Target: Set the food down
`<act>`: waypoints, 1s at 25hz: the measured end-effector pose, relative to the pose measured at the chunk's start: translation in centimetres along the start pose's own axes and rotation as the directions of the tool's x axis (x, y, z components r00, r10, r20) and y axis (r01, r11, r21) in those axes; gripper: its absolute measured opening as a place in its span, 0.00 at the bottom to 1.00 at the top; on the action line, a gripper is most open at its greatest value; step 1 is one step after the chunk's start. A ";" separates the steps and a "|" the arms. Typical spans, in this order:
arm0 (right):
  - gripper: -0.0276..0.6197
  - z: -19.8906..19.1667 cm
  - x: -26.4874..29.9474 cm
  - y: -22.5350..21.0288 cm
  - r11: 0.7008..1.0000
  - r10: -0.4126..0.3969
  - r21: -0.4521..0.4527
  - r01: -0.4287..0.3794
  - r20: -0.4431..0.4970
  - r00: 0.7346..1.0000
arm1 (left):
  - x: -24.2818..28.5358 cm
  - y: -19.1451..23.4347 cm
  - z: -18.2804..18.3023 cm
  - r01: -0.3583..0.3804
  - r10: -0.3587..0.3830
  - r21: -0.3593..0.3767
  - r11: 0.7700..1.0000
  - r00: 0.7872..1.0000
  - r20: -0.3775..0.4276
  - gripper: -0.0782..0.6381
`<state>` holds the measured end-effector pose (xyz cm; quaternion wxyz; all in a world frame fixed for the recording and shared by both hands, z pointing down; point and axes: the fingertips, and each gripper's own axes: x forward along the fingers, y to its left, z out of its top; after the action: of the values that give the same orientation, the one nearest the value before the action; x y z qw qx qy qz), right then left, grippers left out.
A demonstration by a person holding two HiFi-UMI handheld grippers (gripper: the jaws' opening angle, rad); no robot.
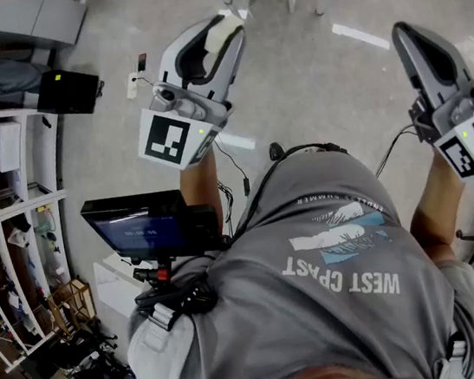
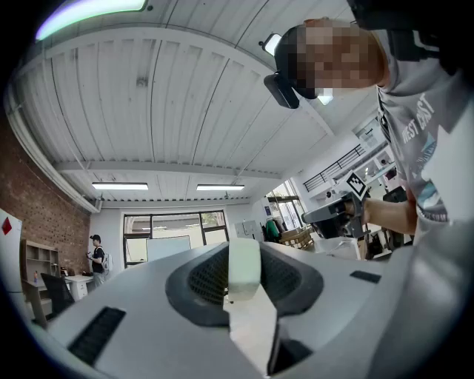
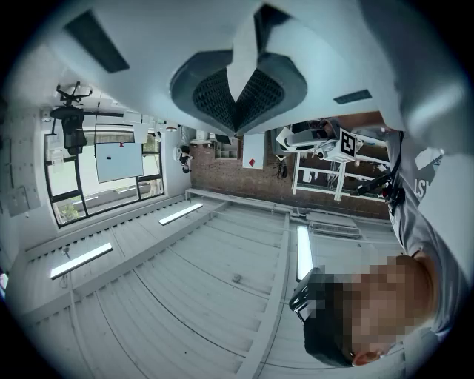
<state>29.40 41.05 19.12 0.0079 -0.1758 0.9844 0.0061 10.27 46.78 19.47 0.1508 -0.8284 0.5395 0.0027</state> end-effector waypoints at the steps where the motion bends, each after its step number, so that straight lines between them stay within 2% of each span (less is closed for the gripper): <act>1: 0.05 0.0 0.1 0.0 1.000 0.000 -0.002 0.000 -0.001 1.000 | 0.1 0.0 0.0 0.002 -0.002 0.001 1.000 1.000 0.000 0.26; 8: 0.05 1.7 1.1 -0.2 0.999 0.011 -0.032 -0.012 -0.013 1.000 | 1.0 0.4 0.4 -0.003 0.003 0.005 1.000 1.000 -0.002 0.26; 12: 0.05 3.7 1.5 -1.5 0.999 0.044 -0.003 -0.044 0.064 0.997 | 2.3 1.0 0.8 -0.014 0.015 0.037 0.999 1.000 -0.012 0.26; 14: 0.05 4.2 1.8 -2.4 0.999 0.028 -0.034 -0.025 0.106 0.994 | 2.7 1.4 0.8 -0.022 0.023 0.059 0.998 1.000 -0.018 0.26; 19: 0.05 2.3 2.8 -1.7 0.988 -0.010 -0.152 0.026 0.103 0.995 | 2.3 1.1 -0.2 -0.027 0.028 0.074 0.997 0.999 -0.018 0.26; 22: 0.05 1.9 3.4 -1.4 0.984 -0.011 -0.174 0.027 0.087 0.996 | 2.6 1.1 -0.3 -0.019 0.021 0.086 0.996 1.000 -0.023 0.26; 25: 0.05 1.5 5.6 -3.4 0.985 -0.019 -0.168 0.034 0.091 0.996 | 4.4 3.1 -1.4 -0.012 0.014 0.085 0.996 1.000 -0.028 0.26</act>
<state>25.36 35.97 17.47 0.0367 -0.1886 0.9765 0.0973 9.09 41.38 19.33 0.1783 -0.8176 0.5466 -0.0309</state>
